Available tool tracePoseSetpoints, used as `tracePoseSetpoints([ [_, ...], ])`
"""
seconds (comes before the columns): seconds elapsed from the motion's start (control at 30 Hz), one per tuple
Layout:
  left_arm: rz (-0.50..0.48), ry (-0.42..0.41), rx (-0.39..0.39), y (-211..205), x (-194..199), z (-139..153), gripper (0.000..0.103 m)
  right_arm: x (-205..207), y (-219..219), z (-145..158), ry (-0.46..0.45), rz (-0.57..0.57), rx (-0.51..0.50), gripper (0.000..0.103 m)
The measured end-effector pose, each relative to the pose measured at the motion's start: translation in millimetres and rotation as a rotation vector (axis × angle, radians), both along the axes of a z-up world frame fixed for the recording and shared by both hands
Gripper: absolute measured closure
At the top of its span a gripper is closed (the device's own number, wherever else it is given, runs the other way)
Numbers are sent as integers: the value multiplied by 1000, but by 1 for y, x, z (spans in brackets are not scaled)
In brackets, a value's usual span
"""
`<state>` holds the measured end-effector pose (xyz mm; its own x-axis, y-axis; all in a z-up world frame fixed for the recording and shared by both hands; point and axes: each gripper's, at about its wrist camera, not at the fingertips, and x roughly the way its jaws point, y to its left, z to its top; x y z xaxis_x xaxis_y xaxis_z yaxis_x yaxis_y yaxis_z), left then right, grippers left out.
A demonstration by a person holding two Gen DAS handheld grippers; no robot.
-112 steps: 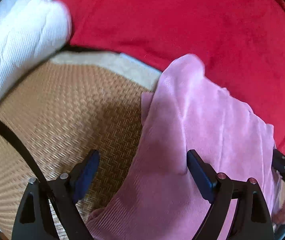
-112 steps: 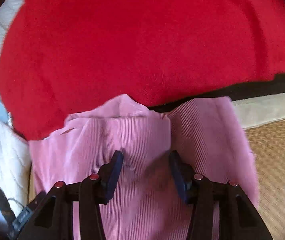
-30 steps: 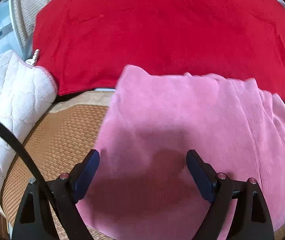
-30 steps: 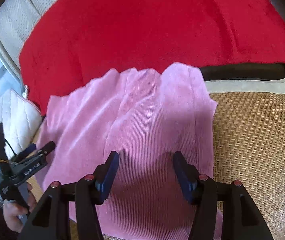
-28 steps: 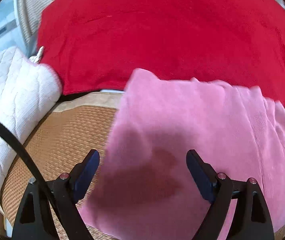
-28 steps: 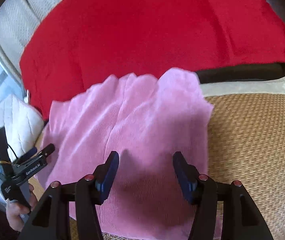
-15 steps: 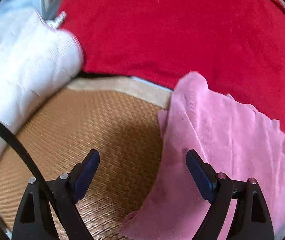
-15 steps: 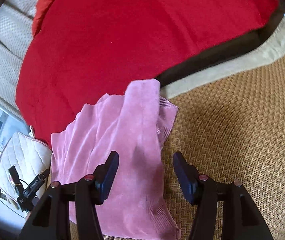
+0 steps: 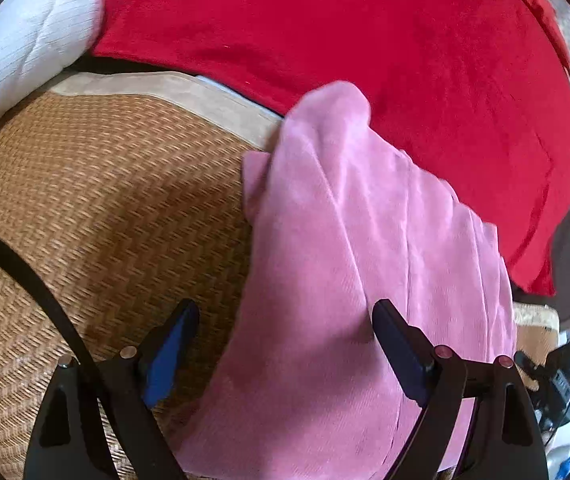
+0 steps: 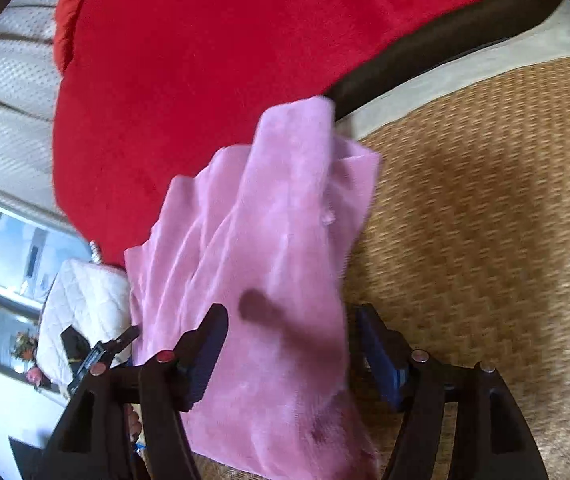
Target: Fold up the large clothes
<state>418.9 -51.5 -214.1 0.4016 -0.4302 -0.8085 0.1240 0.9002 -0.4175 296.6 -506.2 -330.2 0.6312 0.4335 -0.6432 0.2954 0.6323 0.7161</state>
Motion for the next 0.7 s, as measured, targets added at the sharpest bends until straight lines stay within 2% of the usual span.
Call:
tracePoseSetpoints([
  [0.07,-34,5,4,-9,2,-4,40,2,5,-5,-24,22,48,33],
  [0.2,-51,-16,26,-23,-3,-3,51,3,13,-5,-62,31,2,32],
  [0.23,-53,-21,26,-26,-4,-3,55,3,15,-5,-70,29,-12,32],
  [0.27,-52,-30,34,-29,-4,-2,64,2,17,-4,-79,32,-28,32],
  [0.3,-54,-37,43,-32,-5,-2,68,6,28,-3,-82,32,-47,38],
  [0.33,-54,-44,45,-33,-6,0,72,7,32,-2,-71,31,-84,53],
  [0.37,-53,-48,43,-33,-8,1,75,8,35,-2,-50,27,-126,62],
  [0.43,-57,-49,48,-30,-11,2,78,8,33,-3,-49,11,-128,74],
  [0.5,-69,-49,67,-24,-20,6,79,4,28,1,-65,-1,-126,79],
  [0.63,-111,-61,132,-23,-43,9,80,-5,31,14,-79,23,-168,80],
  [0.7,-127,-57,133,-17,-57,8,80,-10,37,15,-71,45,-173,80],
])
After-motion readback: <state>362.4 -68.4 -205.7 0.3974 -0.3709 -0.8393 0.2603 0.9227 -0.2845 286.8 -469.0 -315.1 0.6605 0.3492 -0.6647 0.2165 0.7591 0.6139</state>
